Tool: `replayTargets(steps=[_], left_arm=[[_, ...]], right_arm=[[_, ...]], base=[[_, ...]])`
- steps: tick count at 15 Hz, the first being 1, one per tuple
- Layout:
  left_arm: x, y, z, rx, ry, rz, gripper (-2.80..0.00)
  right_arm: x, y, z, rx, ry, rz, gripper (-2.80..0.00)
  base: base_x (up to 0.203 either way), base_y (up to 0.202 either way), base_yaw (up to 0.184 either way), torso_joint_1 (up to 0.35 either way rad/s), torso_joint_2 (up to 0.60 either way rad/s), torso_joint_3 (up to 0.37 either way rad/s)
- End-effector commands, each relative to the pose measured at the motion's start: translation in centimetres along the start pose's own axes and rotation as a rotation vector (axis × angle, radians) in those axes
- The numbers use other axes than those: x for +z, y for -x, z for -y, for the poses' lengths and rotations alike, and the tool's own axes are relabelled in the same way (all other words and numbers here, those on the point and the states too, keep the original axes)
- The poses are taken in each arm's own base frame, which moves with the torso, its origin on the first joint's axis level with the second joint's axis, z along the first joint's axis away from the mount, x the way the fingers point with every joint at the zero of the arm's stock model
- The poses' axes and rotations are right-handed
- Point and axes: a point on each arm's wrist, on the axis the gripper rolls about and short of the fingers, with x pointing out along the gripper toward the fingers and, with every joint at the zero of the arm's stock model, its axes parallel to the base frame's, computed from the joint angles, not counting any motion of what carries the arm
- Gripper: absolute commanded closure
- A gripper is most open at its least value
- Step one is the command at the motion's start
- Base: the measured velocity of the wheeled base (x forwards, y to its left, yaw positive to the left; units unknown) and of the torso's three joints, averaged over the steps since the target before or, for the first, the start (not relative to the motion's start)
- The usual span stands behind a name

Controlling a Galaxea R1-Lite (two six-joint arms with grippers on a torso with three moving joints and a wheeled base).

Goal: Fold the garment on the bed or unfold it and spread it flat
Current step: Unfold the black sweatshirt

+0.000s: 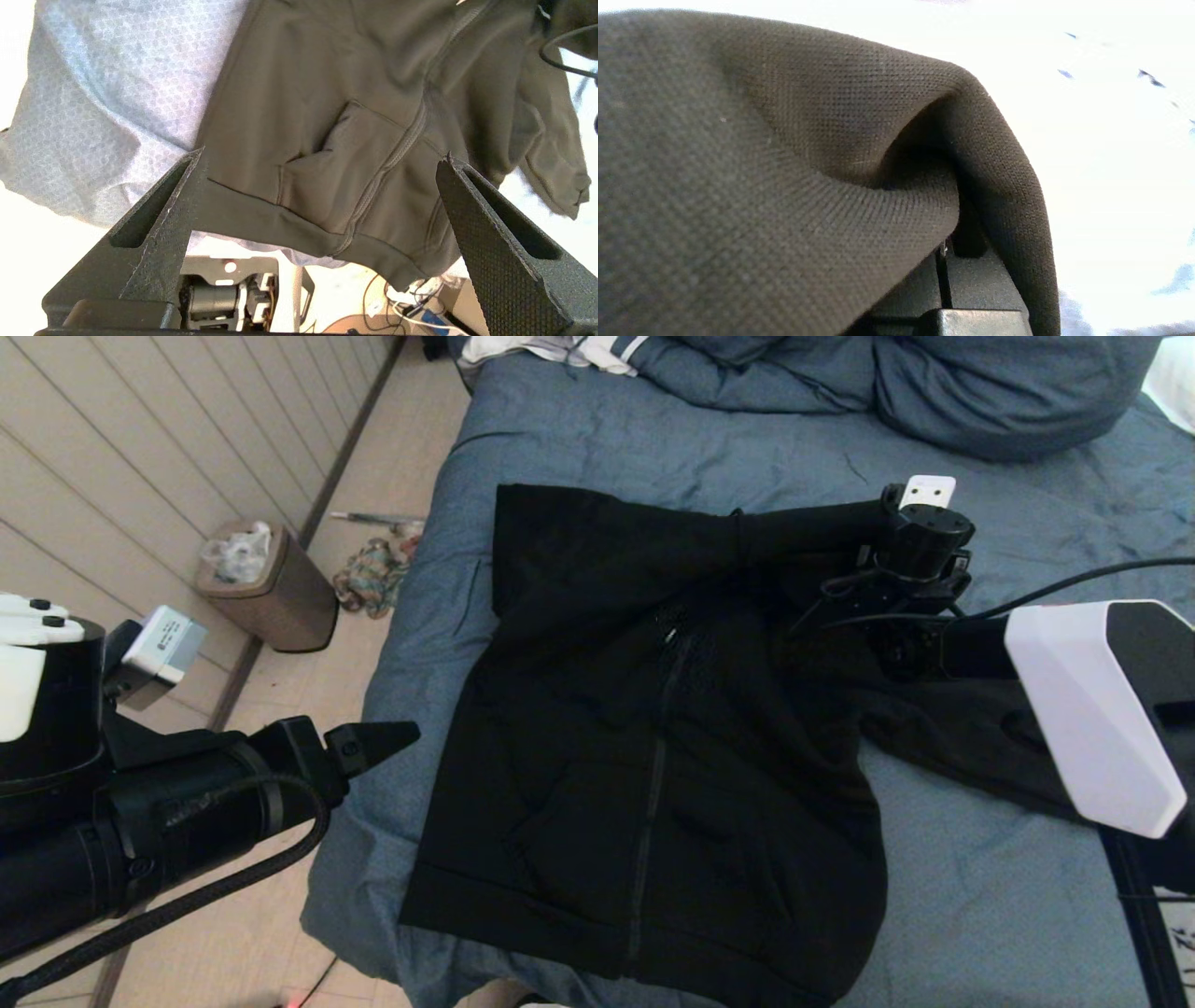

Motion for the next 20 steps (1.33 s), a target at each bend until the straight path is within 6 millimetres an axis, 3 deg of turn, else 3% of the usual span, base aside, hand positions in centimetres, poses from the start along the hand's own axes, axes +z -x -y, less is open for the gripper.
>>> replayTargets(steps=[1, 4, 7, 8, 11, 16, 20], left_arm=[[0.0, 0.0, 0.1, -0.002, 0.002, 0.0, -2.8], [-0.2, 0.0, -0.1, 0.004, -0.002, -0.007, -2.8], [-0.4, -0.4, -0.1, 0.01, -0.003, -0.016, -2.8], [-0.4, -0.5, 0.0, 0.01, -0.003, -0.018, -2.8], [-0.4, -0.4, 0.0, -0.003, 0.002, -0.012, -2.8], [-0.8, -0.5, -0.3, 0.007, -0.003, -0.024, -2.8], [-0.9, -0.6, -0.4, 0.009, -0.004, -0.029, -2.8]], right_arm=[[0.1, 0.3, -0.3, 0.01, -0.003, 0.003, 0.0], [0.4, -0.2, 0.4, 0.005, 0.004, 0.004, 0.0], [0.1, -3.0, 4.0, -0.058, 0.049, -0.014, 0.0], [-0.4, -3.1, 4.1, -0.051, 0.064, -0.028, 0.0], [-1.4, -2.4, 2.9, -0.001, 0.077, -0.048, 0.0], [-1.0, 1.1, -1.5, 0.124, 0.039, -0.037, 0.0], [-1.2, 3.2, -2.0, 0.17, 0.053, -0.073, 0.0]], base=[[0.0, 0.0, 0.0, 0.0, 0.0, 0.0], [0.0, 0.0, 0.0, 0.0, 0.0, 0.0], [0.0, 0.0, 0.0, 0.0, 0.0, 0.0], [0.0, 0.0, 0.0, 0.0, 0.0, 0.0], [0.0, 0.0, 0.0, 0.0, 0.0, 0.0], [0.0, 0.0, 0.0, 0.0, 0.0, 0.0], [0.0, 0.0, 0.0, 0.0, 0.0, 0.0]])
